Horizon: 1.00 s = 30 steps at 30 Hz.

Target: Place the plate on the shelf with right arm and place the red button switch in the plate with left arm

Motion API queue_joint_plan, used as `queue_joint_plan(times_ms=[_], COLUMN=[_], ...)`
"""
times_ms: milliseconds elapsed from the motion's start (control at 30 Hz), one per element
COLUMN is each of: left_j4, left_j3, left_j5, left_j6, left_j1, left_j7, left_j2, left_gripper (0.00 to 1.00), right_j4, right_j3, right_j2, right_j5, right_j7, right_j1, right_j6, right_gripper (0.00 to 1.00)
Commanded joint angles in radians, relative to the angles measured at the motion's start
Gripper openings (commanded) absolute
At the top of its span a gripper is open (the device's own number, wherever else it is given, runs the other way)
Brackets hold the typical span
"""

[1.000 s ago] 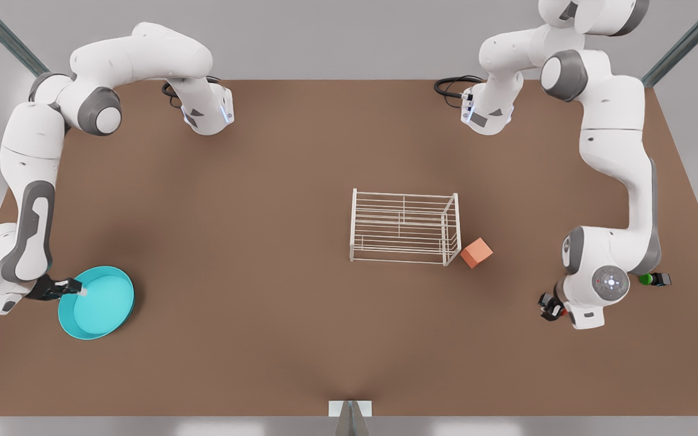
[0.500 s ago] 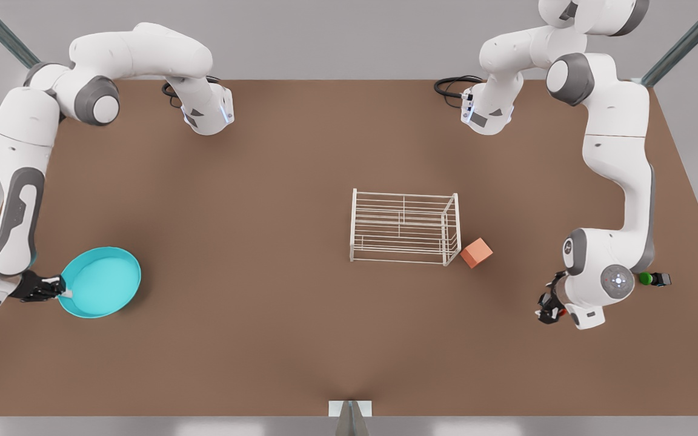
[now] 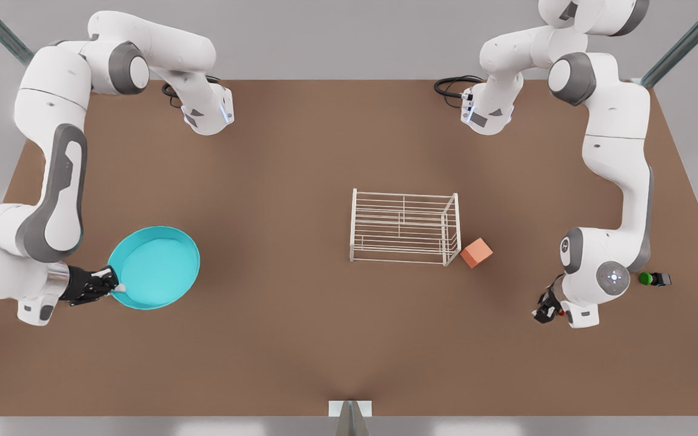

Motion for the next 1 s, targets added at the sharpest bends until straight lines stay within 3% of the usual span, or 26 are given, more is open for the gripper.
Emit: queue_joint_plan(times_ms=[0, 233, 300, 467, 600, 700, 967], left_j4=[-0.008, -0.015, -0.015, -0.011, -0.001, 0.0, -0.008], left_j3=[0.001, -0.001, 0.001, 0.001, 0.001, 0.001, 0.002], left_j5=[0.018, 0.047, 0.055, 0.064, 0.076, 0.08, 0.098], left_j6=[0.012, 0.053, 0.059, 0.085, 0.085, 0.085, 0.133], left_j1=[0.003, 0.025, 0.026, 0.035, 0.043, 0.051, 0.063], left_j7=[0.19, 0.202, 0.202, 0.202, 0.207, 0.221, 0.225], left_j2=[-0.001, 0.025, 0.031, 0.054, 0.062, 0.065, 0.083], left_gripper=[1.0, 1.0, 1.0, 1.0, 1.0, 1.0, 1.0], right_j4=[0.0, -0.017, -0.138, -0.184, -0.138, -0.003, 0.045], right_j3=[0.001, 0.004, 0.003, 0.003, 0.003, 0.001, -0.011], right_j2=[-0.015, -0.136, -0.225, -0.304, -0.281, -0.158, -0.021], right_j5=[-0.031, -0.088, -0.089, -0.149, -0.146, -0.146, -0.145], right_j7=[0.608, 0.675, 0.708, 0.973, 1.24, 1.433, 1.674], right_j1=[0.057, 0.132, 0.169, 0.454, 0.635, 0.728, 0.841], right_j6=[-0.039, -0.142, -0.124, -0.131, -0.089, -0.02, 0.2], right_gripper=[0.2, 0.22, 0.22, 0.22, 0.22, 0.22, 0.22])
